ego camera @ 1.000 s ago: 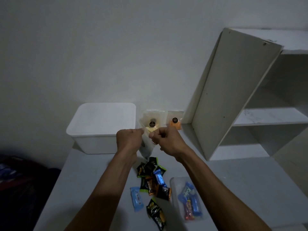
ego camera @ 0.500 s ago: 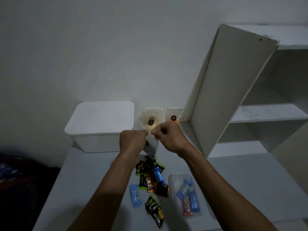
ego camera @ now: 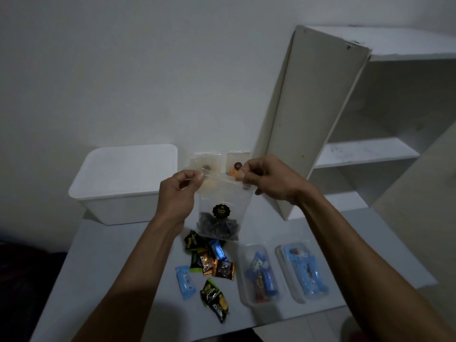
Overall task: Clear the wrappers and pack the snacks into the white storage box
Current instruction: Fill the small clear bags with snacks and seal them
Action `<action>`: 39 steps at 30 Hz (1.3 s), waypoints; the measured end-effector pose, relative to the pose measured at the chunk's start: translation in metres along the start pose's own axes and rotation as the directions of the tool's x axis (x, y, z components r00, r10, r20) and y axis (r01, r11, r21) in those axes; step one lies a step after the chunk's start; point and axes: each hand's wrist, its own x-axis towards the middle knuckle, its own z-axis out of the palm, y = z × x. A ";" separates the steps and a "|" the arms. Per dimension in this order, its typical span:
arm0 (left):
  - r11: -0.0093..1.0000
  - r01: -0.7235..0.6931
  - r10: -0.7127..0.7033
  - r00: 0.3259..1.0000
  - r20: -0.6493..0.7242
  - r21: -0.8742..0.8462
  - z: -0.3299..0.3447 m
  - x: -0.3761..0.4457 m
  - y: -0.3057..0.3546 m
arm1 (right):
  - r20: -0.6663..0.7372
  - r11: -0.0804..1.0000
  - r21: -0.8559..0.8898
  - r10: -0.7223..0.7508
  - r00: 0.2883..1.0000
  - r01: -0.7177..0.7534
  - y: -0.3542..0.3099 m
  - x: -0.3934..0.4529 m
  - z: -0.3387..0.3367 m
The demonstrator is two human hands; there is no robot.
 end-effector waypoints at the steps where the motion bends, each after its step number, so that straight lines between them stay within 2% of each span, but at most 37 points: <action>1: 0.999 0.013 -0.014 1.000 -0.017 -0.036 0.003 -0.001 -0.001 | -0.032 0.998 0.065 0.016 0.999 -0.014 0.006 -0.004 0.000; 5: 0.992 0.060 -0.068 0.995 -0.072 -0.109 0.013 -0.001 -0.008 | -0.184 0.983 0.184 0.056 0.981 -0.022 0.044 -0.017 0.012; 8: 0.991 0.086 -0.094 0.993 -0.074 -0.106 0.019 0.004 -0.013 | -0.338 0.968 0.249 0.080 0.938 0.007 0.063 -0.012 0.025; 12: 0.987 0.122 -0.131 0.988 -0.085 -0.107 0.031 0.019 -0.023 | -0.441 0.952 0.303 0.105 0.891 0.038 0.077 0.007 0.028; 19: 0.993 0.110 -0.104 0.987 -0.124 0.045 0.075 0.061 -0.058 | -0.472 0.952 0.305 0.184 0.862 -0.036 0.133 0.050 0.006; 26: 0.986 0.097 -0.079 0.988 -0.129 0.138 0.128 0.142 -0.094 | -0.530 0.950 0.305 0.225 0.818 -0.064 0.196 0.129 -0.028; 33: 0.984 0.178 -0.164 0.946 -0.280 0.022 0.168 0.221 -0.130 | -0.578 0.942 0.315 0.285 0.764 -0.113 0.251 0.211 -0.036; 39: 0.971 0.235 -0.215 0.933 -0.290 0.037 0.183 0.254 -0.161 | -0.580 0.918 0.353 0.365 0.728 -0.180 0.281 0.246 -0.028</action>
